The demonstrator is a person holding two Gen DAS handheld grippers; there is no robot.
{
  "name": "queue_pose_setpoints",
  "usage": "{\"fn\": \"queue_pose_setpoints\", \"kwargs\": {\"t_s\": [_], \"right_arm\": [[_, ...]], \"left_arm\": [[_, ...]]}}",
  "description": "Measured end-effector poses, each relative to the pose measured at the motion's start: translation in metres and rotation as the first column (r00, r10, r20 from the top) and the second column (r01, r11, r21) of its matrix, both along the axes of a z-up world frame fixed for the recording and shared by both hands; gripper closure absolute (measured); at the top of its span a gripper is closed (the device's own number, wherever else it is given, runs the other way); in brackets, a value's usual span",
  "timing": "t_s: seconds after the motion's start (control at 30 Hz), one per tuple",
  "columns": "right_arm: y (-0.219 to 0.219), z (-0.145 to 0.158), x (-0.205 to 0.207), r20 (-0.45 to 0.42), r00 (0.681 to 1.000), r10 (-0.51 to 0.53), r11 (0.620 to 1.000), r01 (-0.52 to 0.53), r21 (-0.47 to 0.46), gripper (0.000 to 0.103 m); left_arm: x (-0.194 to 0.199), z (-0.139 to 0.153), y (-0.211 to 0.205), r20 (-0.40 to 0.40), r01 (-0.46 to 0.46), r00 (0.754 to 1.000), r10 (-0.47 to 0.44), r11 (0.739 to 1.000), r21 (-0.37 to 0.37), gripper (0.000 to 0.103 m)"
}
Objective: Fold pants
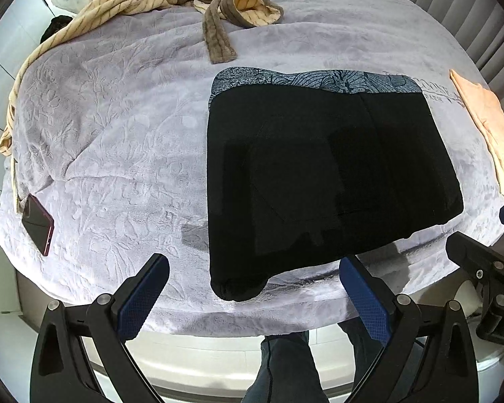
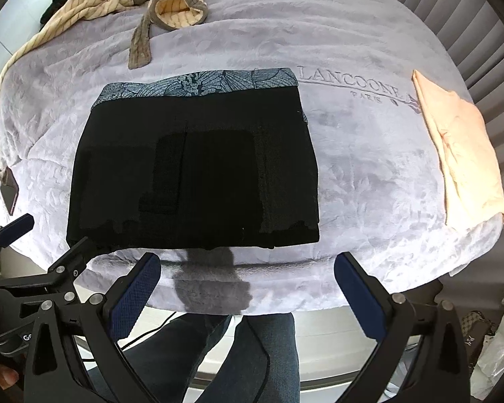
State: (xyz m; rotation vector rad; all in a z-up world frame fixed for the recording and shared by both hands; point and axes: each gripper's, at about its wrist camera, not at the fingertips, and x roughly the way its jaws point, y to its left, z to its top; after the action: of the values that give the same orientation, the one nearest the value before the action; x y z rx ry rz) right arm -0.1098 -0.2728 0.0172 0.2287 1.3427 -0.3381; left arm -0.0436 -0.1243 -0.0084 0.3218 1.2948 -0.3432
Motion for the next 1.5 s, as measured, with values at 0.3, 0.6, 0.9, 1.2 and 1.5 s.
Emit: {"fn": "queue_pose_setpoints", "kwargs": {"t_s": [0.3, 0.6, 0.9, 1.2, 1.5], "right_arm": [[0.000, 0.001, 0.006, 0.002, 1.000, 0.000, 1.000, 0.000, -0.014, 0.000], [-0.008, -0.003, 0.017, -0.003, 1.000, 0.029, 1.000, -0.029, -0.009, 0.000], [-0.013, -0.007, 0.023, -0.017, 0.998, 0.058, 0.998, -0.058, 0.002, 0.000], [-0.015, -0.010, 0.025, -0.026, 0.998, 0.059, 0.998, -0.059, 0.009, 0.000], [-0.019, -0.012, 0.023, -0.026, 0.999, 0.047, 0.999, -0.046, 0.010, 0.000]], "left_arm": [[0.005, 0.006, -0.006, 0.031, 0.016, 0.999, -0.017, 1.000, 0.023, 0.002], [0.006, 0.004, -0.013, 0.055, -0.012, 0.998, 0.009, 0.998, 0.059, 0.002], [0.005, -0.003, -0.014, 0.028, -0.054, 0.998, 0.052, 0.997, 0.062, 0.002], [0.005, -0.006, -0.017, 0.020, -0.047, 0.999, 0.046, 0.997, 0.067, 0.002], [0.004, -0.006, -0.021, 0.024, -0.028, 0.999, 0.027, 0.997, 0.069, 0.002]]}}
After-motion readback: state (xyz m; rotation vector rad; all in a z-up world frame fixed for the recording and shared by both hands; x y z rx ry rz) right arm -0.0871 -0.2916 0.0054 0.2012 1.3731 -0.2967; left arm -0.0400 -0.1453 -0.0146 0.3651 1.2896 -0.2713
